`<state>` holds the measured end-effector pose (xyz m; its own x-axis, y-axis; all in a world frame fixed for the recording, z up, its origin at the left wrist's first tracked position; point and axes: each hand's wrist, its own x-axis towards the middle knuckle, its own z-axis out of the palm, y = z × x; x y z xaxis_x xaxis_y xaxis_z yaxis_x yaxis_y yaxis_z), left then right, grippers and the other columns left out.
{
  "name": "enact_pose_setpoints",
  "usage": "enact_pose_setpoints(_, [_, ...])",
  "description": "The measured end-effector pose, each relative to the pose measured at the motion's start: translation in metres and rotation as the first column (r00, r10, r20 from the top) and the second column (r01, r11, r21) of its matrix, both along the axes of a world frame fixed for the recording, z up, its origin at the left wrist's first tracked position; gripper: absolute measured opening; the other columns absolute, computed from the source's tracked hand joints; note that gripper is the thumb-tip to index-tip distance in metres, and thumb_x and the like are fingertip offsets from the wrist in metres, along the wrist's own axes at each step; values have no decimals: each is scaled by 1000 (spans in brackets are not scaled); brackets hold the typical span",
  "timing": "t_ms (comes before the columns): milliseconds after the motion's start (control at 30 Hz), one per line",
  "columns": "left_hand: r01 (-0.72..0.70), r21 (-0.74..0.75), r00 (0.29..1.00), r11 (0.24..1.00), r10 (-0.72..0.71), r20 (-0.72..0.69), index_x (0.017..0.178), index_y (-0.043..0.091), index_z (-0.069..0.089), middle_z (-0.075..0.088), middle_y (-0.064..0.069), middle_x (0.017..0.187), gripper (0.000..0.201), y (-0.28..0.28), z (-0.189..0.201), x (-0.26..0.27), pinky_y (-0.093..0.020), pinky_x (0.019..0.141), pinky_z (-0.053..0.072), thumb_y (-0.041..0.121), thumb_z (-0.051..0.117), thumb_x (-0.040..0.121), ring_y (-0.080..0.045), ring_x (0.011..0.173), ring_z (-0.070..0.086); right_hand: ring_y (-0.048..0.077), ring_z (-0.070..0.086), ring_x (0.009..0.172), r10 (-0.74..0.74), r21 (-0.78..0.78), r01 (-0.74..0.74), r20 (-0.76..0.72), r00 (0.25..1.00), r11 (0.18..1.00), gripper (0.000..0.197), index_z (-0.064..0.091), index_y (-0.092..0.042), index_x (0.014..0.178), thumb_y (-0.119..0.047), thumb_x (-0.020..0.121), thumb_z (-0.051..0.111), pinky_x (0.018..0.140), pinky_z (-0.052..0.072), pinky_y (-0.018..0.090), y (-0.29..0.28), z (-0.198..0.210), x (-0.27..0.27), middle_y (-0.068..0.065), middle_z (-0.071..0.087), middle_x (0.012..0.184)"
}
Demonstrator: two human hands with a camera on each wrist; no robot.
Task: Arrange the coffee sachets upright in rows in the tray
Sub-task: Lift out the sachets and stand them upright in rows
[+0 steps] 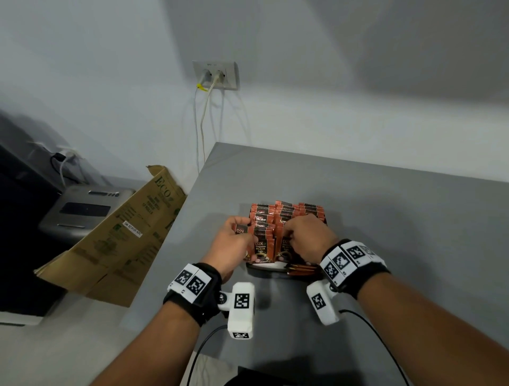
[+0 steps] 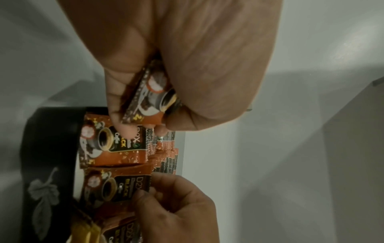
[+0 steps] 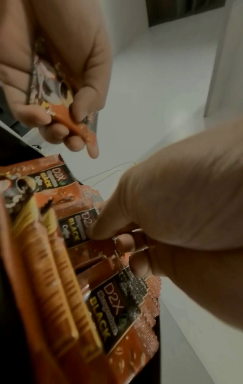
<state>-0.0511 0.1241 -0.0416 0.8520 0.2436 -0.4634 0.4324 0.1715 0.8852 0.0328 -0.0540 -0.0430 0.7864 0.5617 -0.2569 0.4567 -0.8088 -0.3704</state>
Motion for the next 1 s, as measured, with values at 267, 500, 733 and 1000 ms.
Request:
enact_pose_setpoints(267, [28, 151, 998, 988, -35, 45, 114, 21, 56, 72, -13, 97, 56, -2, -5, 1, -48, 79, 60, -9, 67, 68, -30, 84, 71, 15, 64, 100, -37, 108, 31, 55, 998, 994, 26, 72, -18, 108, -2, 91, 61, 90, 52, 27, 0, 1, -4, -3, 68, 106])
enact_pose_setpoints(500, [130, 21, 974, 991, -132, 184, 115, 17, 54, 69, -14, 99, 60, -14, 7, 4, -43, 80, 57, -7, 76, 64, -24, 84, 68, -2, 66, 77, -56, 529, 149, -188, 981, 835, 18, 76, -24, 94, -12, 81, 75, 72, 51, 11, 6, 38, -15, -10, 72, 84])
enact_pose_setpoints(733, [-173, -22, 982, 985, 174, 77, 98, 14, 61, 62, -8, 95, 27, 5, 10, 7, -36, 66, 54, -8, 48, 89, -16, 77, 60, 2, 67, 81, -129, 335, 155, -100, 987, 930, 22, 73, -23, 95, -4, 87, 64, 73, 50, 13, 8, 26, -15, -11, 72, 87])
enact_pose_setpoints(1000, [-135, 117, 989, 984, 127, 72, 104, 11, 64, 69, -3, 84, 34, 11, 5, -3, -29, 55, 50, -12, 49, 84, -13, 63, 61, 18, 62, 80, -10, 167, 17, -45, 999, 986, 27, 63, -19, 90, 6, 84, 56, 76, 57, 40, 34, -1, -33, -2, 64, 87])
